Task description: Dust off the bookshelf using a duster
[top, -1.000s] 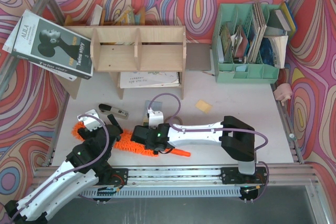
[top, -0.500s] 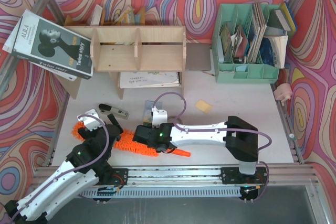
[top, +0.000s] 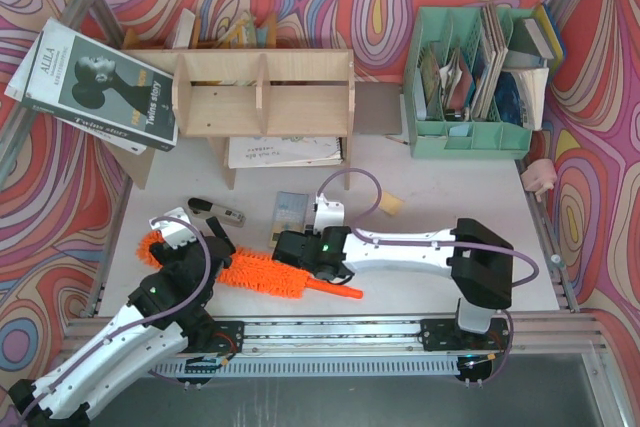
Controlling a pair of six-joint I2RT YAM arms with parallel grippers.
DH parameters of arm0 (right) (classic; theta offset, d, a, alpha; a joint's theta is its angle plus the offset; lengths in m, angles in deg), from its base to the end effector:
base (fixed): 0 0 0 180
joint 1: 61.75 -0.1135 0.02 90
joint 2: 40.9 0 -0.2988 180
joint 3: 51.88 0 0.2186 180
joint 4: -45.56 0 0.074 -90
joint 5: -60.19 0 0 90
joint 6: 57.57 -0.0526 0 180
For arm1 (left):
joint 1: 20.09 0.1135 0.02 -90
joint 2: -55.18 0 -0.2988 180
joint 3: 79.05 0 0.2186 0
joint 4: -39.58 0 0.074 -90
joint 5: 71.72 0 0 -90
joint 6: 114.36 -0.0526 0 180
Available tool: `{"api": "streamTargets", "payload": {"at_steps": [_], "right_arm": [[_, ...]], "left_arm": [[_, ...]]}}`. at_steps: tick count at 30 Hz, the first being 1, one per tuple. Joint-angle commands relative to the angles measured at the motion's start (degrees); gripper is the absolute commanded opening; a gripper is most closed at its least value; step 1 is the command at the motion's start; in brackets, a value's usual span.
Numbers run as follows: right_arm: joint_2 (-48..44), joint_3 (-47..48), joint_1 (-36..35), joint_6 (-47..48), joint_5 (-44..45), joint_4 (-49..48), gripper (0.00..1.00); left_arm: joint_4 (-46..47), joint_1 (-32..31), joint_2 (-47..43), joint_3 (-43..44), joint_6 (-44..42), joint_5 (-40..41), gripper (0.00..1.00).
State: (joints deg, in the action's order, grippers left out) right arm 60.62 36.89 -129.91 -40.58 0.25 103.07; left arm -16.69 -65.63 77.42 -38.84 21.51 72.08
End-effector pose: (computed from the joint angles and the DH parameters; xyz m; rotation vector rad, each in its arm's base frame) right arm 0.1484 0.2995 0.2455 0.2252 2.5235 0.1894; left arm 0.0540 0.0056 0.2289 -0.4698 1.8880 0.0142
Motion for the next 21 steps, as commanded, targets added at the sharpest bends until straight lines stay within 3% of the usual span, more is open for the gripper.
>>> {"api": "streamTargets", "payload": {"at_steps": [1, 4, 8, 15, 21], "right_arm": [[-2.53, -1.39, 0.98, -1.05, 2.26, 1.00, 0.43], [-2.70, -1.74, 1.01, 1.30, 1.58, -1.44, 0.45], [-4.42, -3.93, 1.01, 11.79, -0.79, -10.85, 0.51], [-9.18, -9.69, 0.89, 31.93, -5.59, -25.42, 0.71], [-13.89, -18.05, -0.16, 42.66, -7.04, -36.66, 0.78]], "left_arm": [[0.71, 0.27, 0.21, -0.61, -0.77, 0.16, 0.98], [0.74, 0.22, 0.34, -0.54, -0.84, -1.15, 0.98], [-0.66, 0.25, 0.92, 0.41, 0.69, -2.38, 0.98], [-5.60, 0.22, 2.25, 2.85, 12.73, -8.10, 0.98], [-10.87, 0.23, 4.68, 6.52, 20.73, -7.74, 0.98]]}}
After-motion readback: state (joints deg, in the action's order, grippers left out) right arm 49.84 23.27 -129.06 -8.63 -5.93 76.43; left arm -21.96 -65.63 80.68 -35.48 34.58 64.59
